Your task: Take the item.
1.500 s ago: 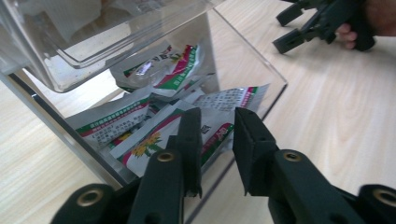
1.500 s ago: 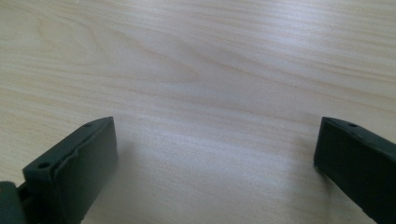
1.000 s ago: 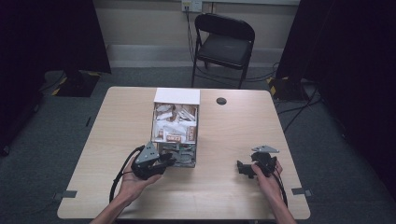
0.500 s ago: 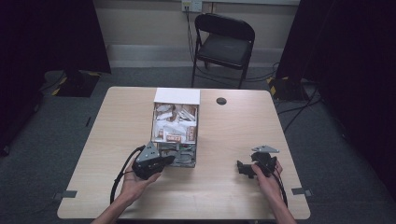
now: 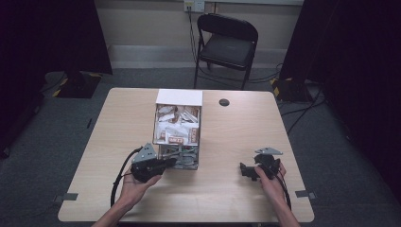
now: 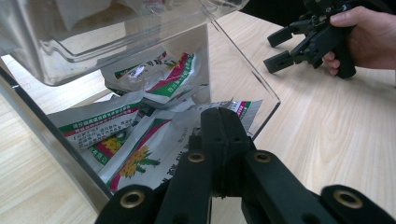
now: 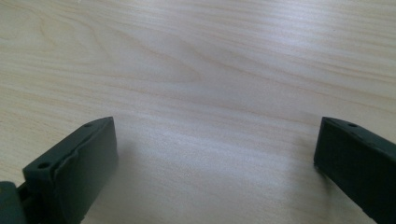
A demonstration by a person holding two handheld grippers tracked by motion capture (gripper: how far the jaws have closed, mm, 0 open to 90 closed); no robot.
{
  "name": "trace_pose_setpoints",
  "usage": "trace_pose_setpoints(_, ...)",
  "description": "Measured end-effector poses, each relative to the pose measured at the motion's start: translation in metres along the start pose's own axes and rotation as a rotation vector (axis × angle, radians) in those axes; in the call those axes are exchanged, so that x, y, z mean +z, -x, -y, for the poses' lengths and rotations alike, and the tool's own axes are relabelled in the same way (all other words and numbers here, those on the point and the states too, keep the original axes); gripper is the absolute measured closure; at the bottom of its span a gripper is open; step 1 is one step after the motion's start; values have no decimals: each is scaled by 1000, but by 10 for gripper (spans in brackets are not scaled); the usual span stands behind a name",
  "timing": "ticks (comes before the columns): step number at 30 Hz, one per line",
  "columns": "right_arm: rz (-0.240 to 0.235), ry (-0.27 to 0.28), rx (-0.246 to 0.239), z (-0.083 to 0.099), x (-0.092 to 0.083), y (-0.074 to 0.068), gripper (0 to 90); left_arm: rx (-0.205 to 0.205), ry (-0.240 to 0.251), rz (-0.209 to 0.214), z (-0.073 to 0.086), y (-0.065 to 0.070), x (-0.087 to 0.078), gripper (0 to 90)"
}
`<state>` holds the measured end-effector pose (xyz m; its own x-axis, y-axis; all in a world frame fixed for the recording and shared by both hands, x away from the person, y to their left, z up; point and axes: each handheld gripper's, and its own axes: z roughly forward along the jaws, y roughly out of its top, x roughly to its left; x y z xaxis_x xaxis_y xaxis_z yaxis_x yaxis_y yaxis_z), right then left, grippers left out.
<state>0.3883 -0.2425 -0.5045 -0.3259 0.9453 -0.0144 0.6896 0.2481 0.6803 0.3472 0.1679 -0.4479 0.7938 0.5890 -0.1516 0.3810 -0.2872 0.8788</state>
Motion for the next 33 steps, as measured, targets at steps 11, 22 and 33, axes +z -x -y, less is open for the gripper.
trace_pose_setpoints(11, 0, 0, 0, 0, 0, 0, 0, -29, 31, 31, -7, 6, -7, 900)
trace_pose_setpoints(22, 0, 0, 0, 0, 0, 0, 0, -43, 30, 69, -9, 10, -20, 900)
trace_pose_setpoints(33, 0, 0, 0, 0, 0, 0, 0, -29, -26, 71, -1, 11, -9, 900)
